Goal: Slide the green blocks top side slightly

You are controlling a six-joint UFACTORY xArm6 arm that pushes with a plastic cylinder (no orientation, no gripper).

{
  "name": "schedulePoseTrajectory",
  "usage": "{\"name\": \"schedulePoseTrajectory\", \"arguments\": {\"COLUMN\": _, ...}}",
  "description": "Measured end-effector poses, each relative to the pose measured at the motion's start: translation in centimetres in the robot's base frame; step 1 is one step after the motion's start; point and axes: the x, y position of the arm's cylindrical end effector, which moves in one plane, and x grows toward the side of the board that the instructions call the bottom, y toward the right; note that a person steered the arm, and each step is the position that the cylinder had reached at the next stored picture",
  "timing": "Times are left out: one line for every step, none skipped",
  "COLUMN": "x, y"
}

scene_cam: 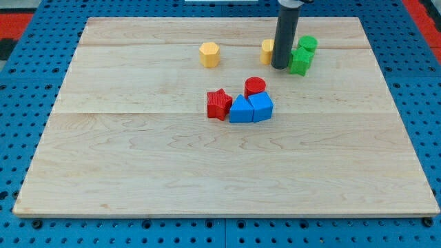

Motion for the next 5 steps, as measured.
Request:
{"name": "schedulePoseTrajectory", "arguments": {"x": 1.9, "y": 1.1}}
{"name": "schedulePoseTrajectory", "arguments": {"x": 0.6, "y": 6.4}}
{"name": "schedulePoseTrajectory", "arguments": {"x": -3.0, "y": 9.9}}
{"name": "schedulePoseTrajectory", "arguments": {"x": -5.7, "y": 11.7}}
{"name": "schedulePoseTrajectory", "arguments": {"x": -0.2, "y": 14.6}}
